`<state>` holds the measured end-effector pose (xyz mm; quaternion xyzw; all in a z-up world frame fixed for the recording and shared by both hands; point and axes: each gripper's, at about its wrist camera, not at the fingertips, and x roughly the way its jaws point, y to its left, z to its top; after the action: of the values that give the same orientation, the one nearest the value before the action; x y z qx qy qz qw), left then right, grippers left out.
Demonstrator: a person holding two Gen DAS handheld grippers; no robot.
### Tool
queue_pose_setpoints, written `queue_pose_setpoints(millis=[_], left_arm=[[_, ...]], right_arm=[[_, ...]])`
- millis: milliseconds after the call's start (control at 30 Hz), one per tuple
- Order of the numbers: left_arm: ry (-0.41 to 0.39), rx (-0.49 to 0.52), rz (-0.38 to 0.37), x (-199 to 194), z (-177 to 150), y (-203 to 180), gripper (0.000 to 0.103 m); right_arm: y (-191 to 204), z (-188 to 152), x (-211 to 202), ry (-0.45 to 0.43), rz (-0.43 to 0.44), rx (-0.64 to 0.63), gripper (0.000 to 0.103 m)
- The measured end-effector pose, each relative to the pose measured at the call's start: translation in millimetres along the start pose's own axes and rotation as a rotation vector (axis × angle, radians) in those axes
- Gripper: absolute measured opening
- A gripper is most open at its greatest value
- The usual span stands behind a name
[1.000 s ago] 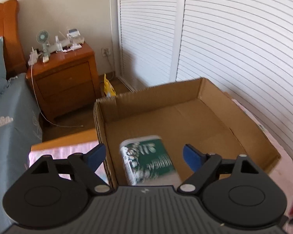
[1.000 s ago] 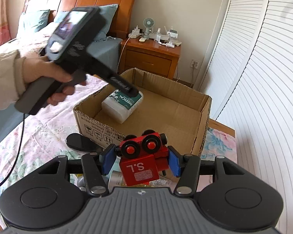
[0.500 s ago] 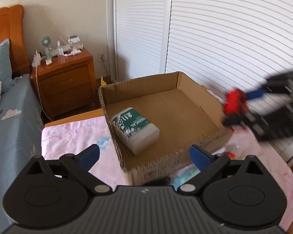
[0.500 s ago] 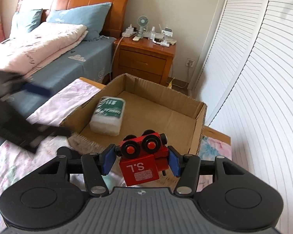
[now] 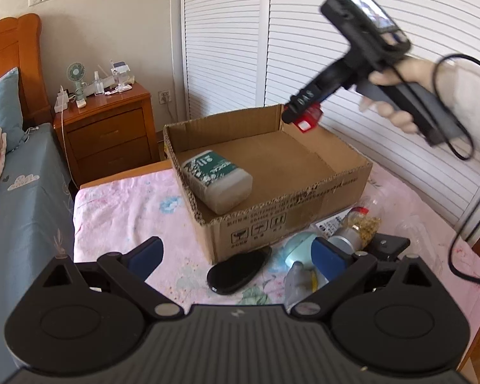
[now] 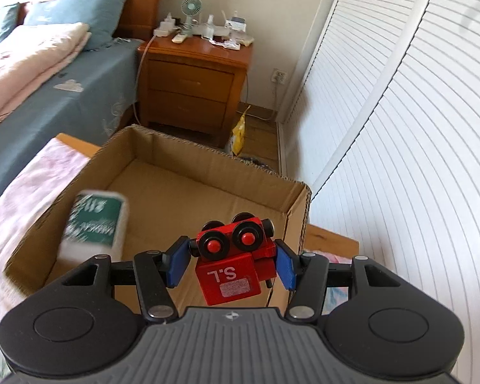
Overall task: Organize rigid objects
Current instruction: 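Carry swab box into cardboard box with left tool while right tool drops red train in, then move left tool to grey elephant toy while right tool reaches clear plastic jar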
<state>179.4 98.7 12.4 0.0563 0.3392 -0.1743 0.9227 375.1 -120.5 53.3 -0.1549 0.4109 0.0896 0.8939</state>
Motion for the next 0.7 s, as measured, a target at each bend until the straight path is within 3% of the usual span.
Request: queue_pose_setpoints(millis=[67,133,233,467,700], left_arm=[[0.002,-0.004,-0.002,-1,-4,2,0.098],[0.007,-0.008,0.003,-1,-6,4,0.098],[0.013,-0.018,0.006,1,-10,8,0.098],[0.024,-0.031,-0.006,1,-13,6,0.098],[0.042,-0.05,0.002,-3,-20,3,0.098]], right_arm=[[0,4,8,0.009,-0.009,0.006,0.067],[2,4,8,-0.007,-0.014,0.006,0.089],[2,1,-1,-0.03,0.006,0.012,0.101],[3,-15,-24,-0.043,0.044,0.028,0.102],[7,-54,-54,-0.047,0.109,0.033,0.103]])
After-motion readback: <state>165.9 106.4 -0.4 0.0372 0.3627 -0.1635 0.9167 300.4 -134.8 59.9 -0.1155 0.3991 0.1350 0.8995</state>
